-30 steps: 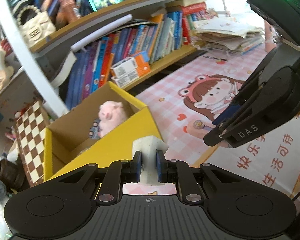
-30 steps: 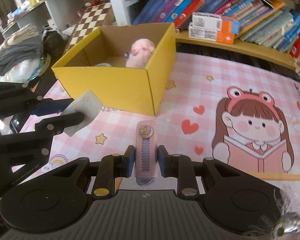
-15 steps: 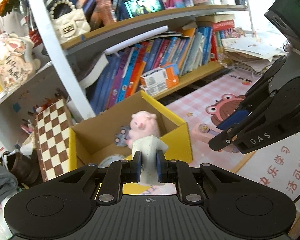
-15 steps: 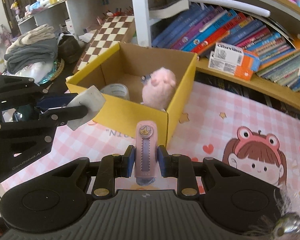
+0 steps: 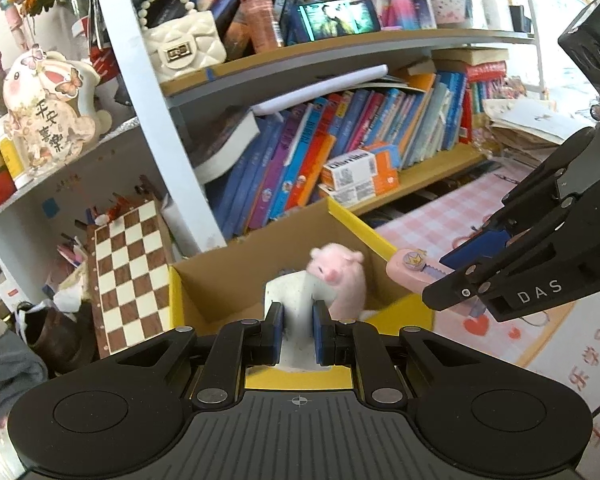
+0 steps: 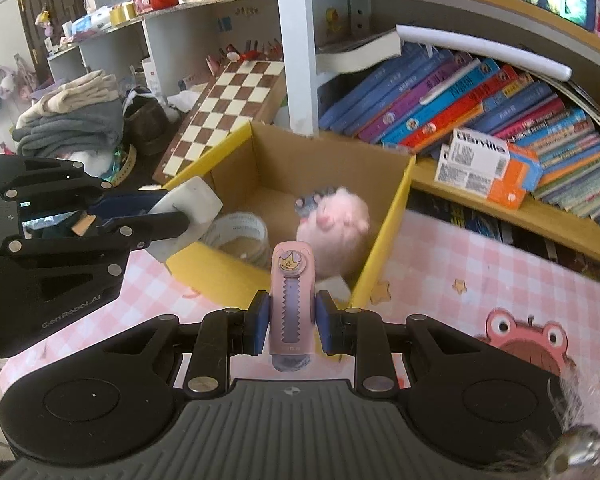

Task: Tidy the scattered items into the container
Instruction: 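Carry the cream block and pink strap over the yellow box with both tools, then lower both items into the box and open both tools to release them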

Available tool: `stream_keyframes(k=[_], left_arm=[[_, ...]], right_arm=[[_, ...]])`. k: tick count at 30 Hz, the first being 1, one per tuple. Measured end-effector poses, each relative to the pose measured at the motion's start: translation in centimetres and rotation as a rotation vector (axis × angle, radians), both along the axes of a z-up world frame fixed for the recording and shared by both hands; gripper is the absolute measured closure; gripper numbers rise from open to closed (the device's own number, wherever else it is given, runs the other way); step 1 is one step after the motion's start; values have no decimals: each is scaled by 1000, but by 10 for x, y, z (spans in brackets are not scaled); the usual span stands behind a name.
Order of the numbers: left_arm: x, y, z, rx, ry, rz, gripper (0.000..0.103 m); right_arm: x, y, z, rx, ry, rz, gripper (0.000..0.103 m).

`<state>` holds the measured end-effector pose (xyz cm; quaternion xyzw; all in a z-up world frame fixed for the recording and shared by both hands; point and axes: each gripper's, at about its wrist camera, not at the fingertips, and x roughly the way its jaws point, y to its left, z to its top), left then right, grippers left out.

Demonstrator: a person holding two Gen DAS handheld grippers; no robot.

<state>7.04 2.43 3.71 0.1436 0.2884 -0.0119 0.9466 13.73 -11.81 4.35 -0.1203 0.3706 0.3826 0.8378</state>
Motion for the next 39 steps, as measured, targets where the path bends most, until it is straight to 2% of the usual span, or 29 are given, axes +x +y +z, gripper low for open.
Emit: stream_keyframes(k=[18, 29, 39], left_arm=[[52, 44, -13, -71, 6, 84, 89], [94, 65, -36, -71, 113, 83, 89], [127, 80, -51, -145, 210, 103, 89]], right_arm=[[48, 53, -15, -34, 15, 61, 79], [72, 85, -38, -93, 48, 121, 79], [85, 106, -58, -160, 87, 187, 79]])
